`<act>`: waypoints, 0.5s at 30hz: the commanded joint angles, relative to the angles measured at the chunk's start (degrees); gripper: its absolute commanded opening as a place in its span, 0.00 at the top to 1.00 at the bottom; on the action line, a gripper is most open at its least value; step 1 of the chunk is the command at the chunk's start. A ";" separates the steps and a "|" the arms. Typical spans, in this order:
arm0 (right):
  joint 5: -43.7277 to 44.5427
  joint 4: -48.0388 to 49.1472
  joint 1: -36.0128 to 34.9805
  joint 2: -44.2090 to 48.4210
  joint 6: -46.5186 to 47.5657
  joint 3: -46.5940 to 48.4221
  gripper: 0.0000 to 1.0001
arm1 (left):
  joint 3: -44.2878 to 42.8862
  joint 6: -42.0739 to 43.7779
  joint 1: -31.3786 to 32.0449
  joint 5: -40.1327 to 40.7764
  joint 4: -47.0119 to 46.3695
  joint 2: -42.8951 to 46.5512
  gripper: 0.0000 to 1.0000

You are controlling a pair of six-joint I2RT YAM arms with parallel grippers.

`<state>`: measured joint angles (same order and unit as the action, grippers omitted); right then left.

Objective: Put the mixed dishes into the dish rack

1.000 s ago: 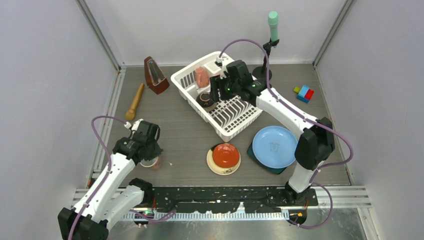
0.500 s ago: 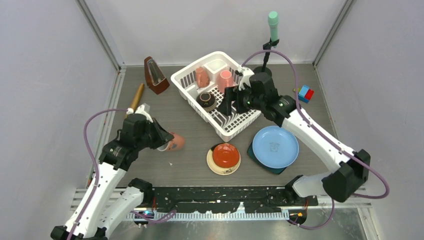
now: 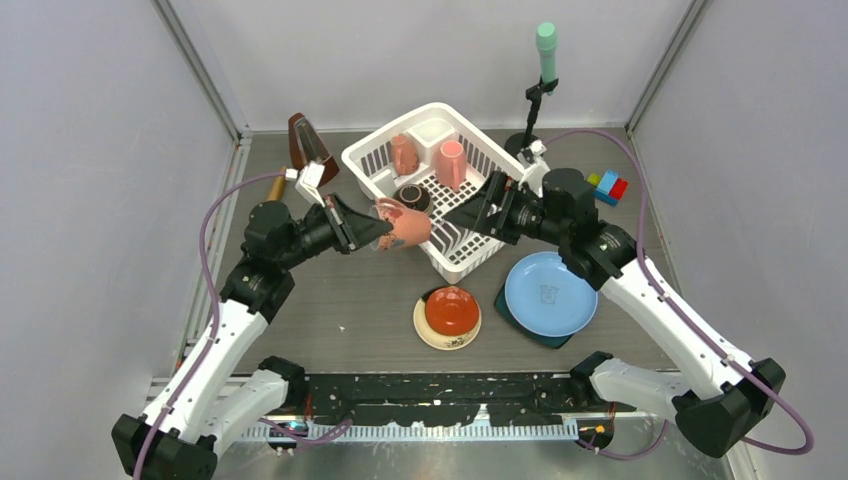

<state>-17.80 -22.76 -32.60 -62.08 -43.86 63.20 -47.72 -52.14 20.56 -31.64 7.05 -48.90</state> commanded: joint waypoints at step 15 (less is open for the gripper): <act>-13.20 33.98 2.80 -1.80 -34.52 -4.86 0.00 | 1.94 -6.85 0.10 -8.38 -43.77 0.39 1.00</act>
<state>-26.74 0.69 -30.09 -62.02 -71.35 57.93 -43.48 -56.51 20.56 -36.67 -23.11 -48.45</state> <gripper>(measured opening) 0.996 0.046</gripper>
